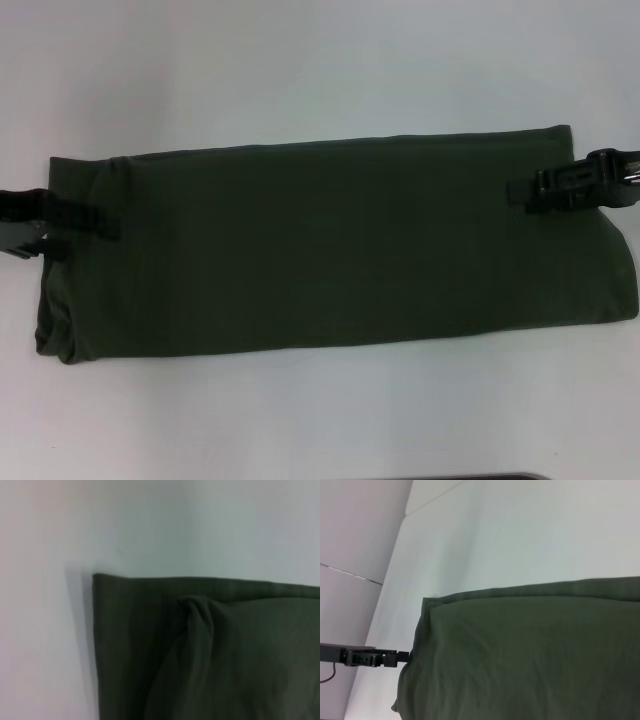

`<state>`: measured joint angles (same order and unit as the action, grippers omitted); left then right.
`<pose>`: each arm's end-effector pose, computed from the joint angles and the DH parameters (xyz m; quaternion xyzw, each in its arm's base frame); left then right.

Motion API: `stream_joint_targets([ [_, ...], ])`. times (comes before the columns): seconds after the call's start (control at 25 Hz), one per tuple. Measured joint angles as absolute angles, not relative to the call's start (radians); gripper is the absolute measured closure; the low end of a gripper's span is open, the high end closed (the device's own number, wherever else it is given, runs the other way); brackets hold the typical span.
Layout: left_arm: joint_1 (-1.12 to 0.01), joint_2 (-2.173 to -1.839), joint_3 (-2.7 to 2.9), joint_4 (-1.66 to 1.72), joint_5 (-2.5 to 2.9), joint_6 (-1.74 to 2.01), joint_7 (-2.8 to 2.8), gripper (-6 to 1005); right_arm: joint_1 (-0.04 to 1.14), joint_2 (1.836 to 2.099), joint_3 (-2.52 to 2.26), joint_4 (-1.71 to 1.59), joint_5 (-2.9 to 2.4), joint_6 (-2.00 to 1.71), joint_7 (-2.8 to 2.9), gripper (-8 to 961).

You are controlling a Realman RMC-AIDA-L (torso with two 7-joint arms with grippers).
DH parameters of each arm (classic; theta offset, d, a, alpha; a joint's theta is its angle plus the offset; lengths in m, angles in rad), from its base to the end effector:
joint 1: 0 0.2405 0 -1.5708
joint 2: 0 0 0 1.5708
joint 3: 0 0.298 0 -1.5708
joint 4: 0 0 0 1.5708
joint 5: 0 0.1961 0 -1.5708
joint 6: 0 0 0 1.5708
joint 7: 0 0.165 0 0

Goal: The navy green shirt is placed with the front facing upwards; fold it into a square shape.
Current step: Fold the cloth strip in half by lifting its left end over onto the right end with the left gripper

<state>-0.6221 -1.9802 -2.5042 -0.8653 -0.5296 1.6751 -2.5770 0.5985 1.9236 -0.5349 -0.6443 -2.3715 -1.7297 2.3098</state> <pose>-0.3304 0.3514 0.0202 -0.7354 -0.6688 0.0101 0.1085 0.3190 0.3410 0.0190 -0.7757 0.6177 0.1279 0.0200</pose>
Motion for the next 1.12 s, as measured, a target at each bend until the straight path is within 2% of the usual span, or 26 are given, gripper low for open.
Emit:
stream_joint_targets([
  [0.8,-0.625,-1.992,-2.441,-0.822,-0.509,1.594,-2.589,48,0.596,1.923,-0.532,-0.644,-2.371,-1.735,2.319,339],
  [1.12,-0.618,-1.990,-2.484,-0.936,-0.519,1.663,-2.602,48,0.597,1.919,-0.535,-0.644,-2.367,-1.735,2.332,338],
])
